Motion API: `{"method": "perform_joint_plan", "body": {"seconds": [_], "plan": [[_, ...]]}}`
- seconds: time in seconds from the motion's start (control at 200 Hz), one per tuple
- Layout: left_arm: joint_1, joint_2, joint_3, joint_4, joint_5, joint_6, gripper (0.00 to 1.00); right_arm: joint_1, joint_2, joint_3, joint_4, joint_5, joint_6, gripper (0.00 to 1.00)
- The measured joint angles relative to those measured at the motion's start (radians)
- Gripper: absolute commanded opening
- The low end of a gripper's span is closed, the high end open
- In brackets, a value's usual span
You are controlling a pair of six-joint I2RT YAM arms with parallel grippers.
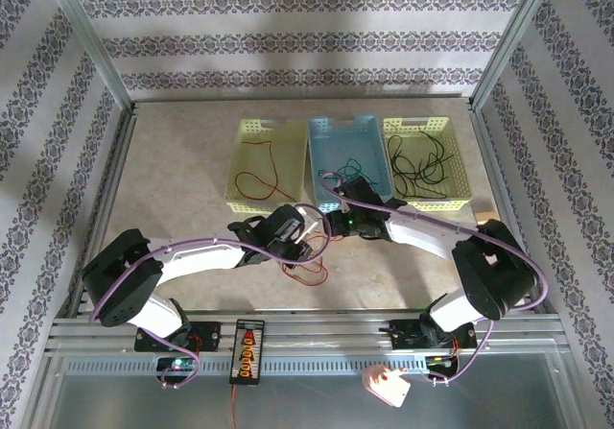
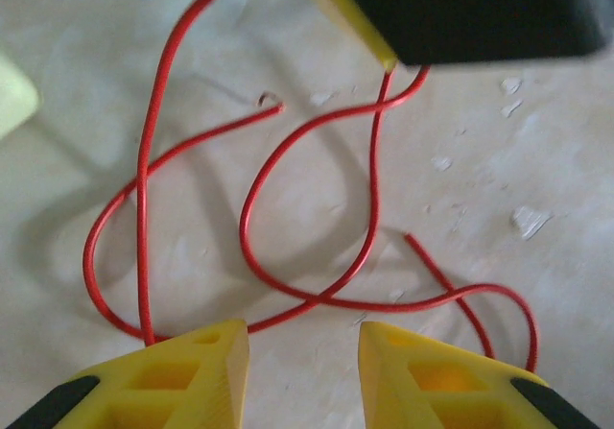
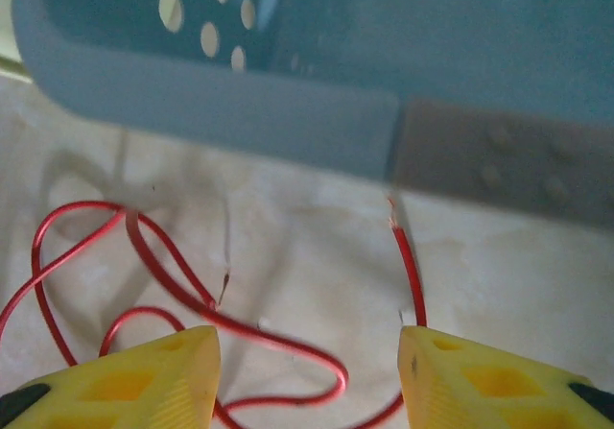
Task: Untangle the cables
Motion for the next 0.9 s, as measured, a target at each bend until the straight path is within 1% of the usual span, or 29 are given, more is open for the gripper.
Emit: {"method": "perform_joint_plan", "body": {"seconds": [0.04,0.08,0.17,0.215,0.27,0.37,0.43,0.71,0.9], "plan": [[0.000,-0.003,-0.012,0.000,-0.005,-0.007,0.35,0.003,0.023,0.008,0.010,0.001,-0.003,0.42],[0.000,-0.006,-0.024,0.000,-0.007,-0.013,0.35,0.009,0.041,0.012,0.020,0.003,-0.004,0.35],[0.000,-0.009,-0.043,0.000,-0.010,-0.022,0.36,0.019,0.074,0.013,0.029,0.005,-0.011,0.14],[0.000,-0.010,-0.047,0.000,-0.009,-0.026,0.36,0.023,0.083,0.013,0.031,0.007,-0.007,0.06],[0.000,-0.010,-0.047,0.001,-0.010,-0.030,0.36,0.029,0.085,0.012,0.031,0.014,-0.011,0.00],[0.000,-0.009,-0.047,0.004,-0.010,-0.032,0.36,0.035,0.064,0.011,0.033,0.034,-0.011,0.00],[0.000,-0.008,-0.047,0.005,-0.010,-0.032,0.36,0.042,0.016,-0.002,0.033,0.054,-0.013,0.00],[0.000,0.057,-0.047,0.028,-0.009,-0.032,0.36,0.047,-0.415,-0.035,0.003,0.150,-0.021,0.00],[0.000,0.089,-0.047,0.054,-0.009,-0.034,0.36,0.047,-0.619,-0.035,-0.012,0.272,-0.037,0.00]]}}
